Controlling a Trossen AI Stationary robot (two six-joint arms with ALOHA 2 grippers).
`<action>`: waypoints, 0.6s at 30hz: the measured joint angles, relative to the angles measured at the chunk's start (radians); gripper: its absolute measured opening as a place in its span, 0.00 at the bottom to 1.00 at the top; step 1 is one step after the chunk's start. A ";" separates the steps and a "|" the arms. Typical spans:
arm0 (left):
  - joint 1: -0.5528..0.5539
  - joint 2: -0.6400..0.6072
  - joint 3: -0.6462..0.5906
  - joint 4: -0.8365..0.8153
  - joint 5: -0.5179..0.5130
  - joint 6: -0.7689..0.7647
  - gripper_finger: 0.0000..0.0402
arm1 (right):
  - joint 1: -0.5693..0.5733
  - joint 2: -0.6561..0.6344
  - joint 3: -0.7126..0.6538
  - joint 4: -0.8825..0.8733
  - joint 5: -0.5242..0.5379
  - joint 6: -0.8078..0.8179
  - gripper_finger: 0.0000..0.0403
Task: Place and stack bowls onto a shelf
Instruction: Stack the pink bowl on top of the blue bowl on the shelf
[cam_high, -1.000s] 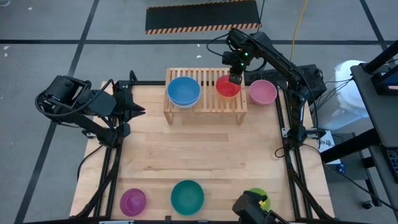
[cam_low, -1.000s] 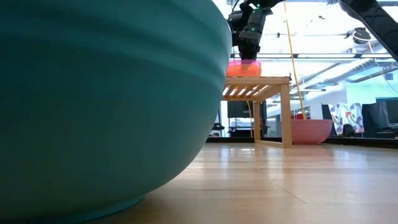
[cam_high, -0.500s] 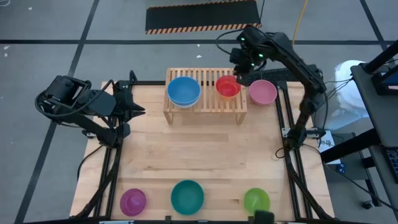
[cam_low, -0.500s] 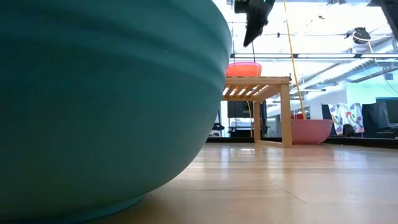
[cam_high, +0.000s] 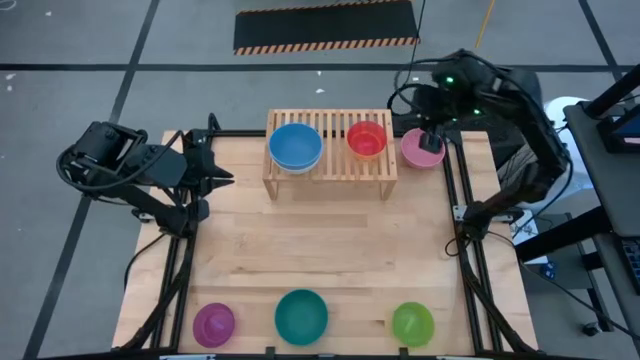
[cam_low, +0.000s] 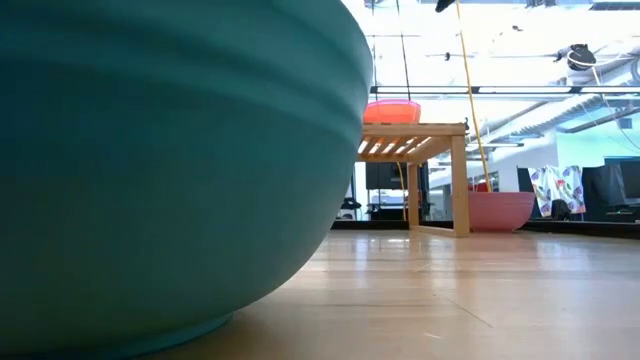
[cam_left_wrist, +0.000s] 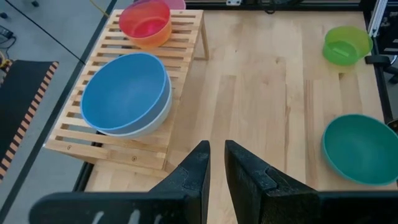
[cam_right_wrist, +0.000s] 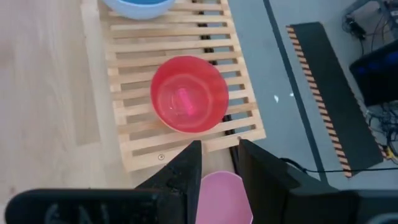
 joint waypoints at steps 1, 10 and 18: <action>0.000 0.003 0.000 0.000 0.000 0.001 0.14 | 0.005 -0.009 0.000 -0.001 0.000 0.001 0.25; 0.000 0.021 0.000 0.000 0.018 0.016 0.14 | 0.008 -0.037 -0.036 -0.001 -0.002 0.061 0.25; 0.000 0.020 0.000 0.000 0.024 0.006 0.14 | -0.024 -0.080 -0.318 -0.002 0.002 0.028 0.25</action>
